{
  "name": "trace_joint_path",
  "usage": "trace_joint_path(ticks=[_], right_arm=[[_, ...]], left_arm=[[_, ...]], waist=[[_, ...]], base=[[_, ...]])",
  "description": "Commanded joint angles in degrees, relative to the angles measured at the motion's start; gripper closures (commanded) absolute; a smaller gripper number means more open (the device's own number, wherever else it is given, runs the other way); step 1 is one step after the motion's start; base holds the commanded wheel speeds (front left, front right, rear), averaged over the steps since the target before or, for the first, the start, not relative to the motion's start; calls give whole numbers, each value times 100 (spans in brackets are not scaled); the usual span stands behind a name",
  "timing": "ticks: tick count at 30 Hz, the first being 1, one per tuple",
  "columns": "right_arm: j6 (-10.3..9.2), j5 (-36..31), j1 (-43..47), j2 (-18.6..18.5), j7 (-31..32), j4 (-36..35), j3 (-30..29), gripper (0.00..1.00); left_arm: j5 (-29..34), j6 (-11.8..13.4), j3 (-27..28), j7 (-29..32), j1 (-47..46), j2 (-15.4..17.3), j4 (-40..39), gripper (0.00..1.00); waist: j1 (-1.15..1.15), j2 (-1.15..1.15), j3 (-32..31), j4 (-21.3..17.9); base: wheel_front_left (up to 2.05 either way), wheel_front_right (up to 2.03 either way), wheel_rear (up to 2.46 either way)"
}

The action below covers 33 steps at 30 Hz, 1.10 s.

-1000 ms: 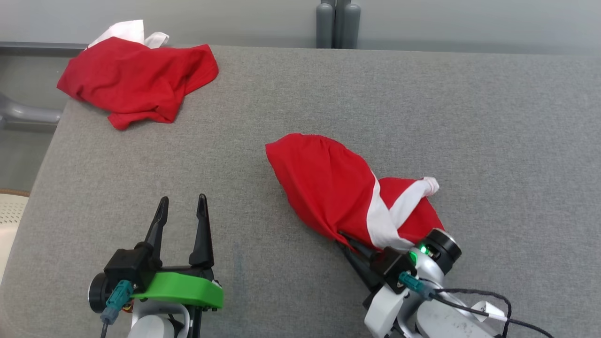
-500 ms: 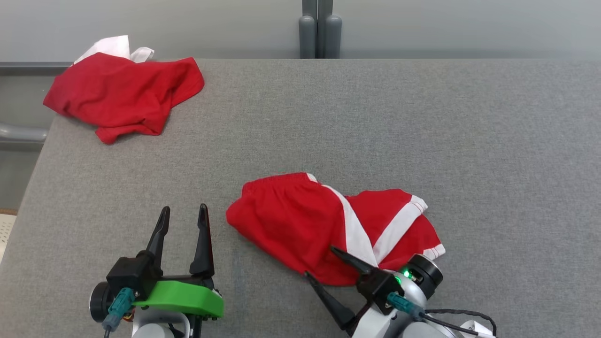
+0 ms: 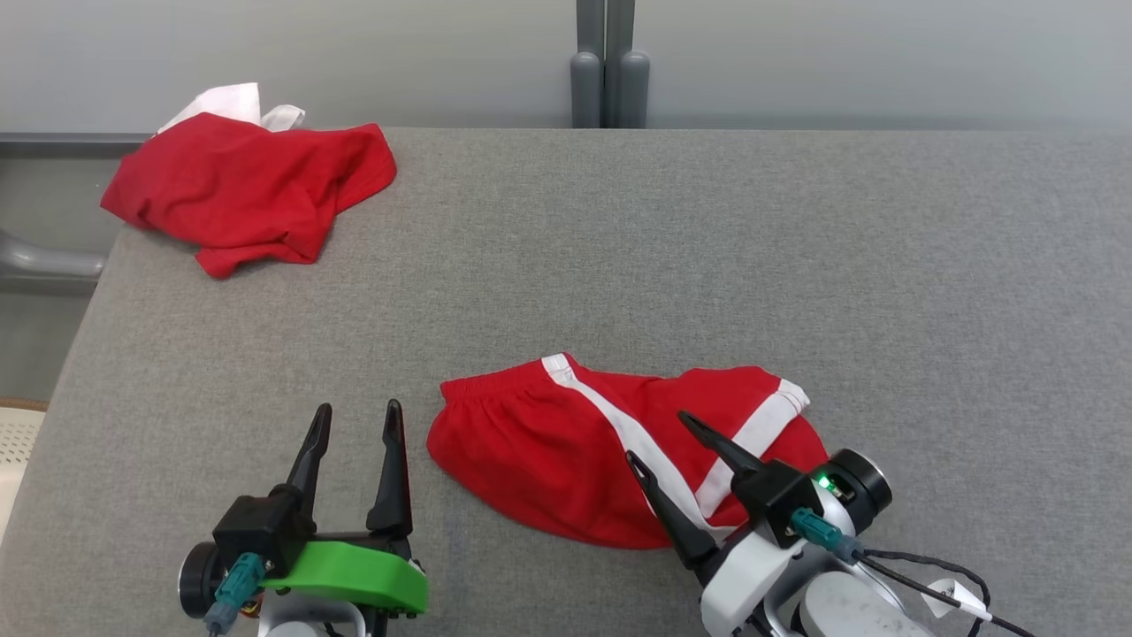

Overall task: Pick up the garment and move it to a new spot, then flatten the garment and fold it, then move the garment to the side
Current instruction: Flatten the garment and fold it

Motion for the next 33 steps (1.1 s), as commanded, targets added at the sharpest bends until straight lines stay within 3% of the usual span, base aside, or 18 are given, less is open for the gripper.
trace_joint_path(ticks=[1, 6, 9, 14, 15, 27, 32, 33], right_arm=[[-2, 75, -124, 25, -17, 115, 34, 0], [-2, 251, -419, 158, -17, 712, 97, 0], [-2, 346, -623, 268, -17, 1012, 180, 53], [-2, 445, -888, 391, -17, 1289, 422, 87], [-2, 441, -928, 411, -17, 1285, 467, 100], [-2, 447, -1270, 487, -17, 1435, 1739, 100], [-2, 583, -1398, 490, -17, 1567, 1991, 100], [-2, 595, -1419, 491, -17, 1559, 1987, 84]], left_arm=[[15, -3, 14, -3, 22, 11, 10, 0], [0, -4, -11, -3, -17, 11, 12, 0], [-8, 7, -22, -3, -37, 11, 3, 0], [-21, 20, -33, -3, -72, 11, -5, 0], [-27, 24, -33, -3, -77, 11, -8, 0], [-60, 35, -42, -3, -141, 11, 11, 0], [-69, 48, -31, -3, -155, 11, -3, 0], [-69, 54, -20, -3, -157, 11, -6, 0]], waist=[[0, 0, 12, 57], [0, 0, 53, 197], [0, 0, 84, 260], [0, 0, 134, 345], [0, 0, 139, 353], [0, 0, 217, 376], [0, 0, 261, 389], [0, 0, 266, 381]], base=[[0, 0, 0], [0, 0, 0], [0, 0, 0], [0, 0, 0], [0, 0, 0], [0, 0, 0], [0, 0, 0], [0, 0, 0]])
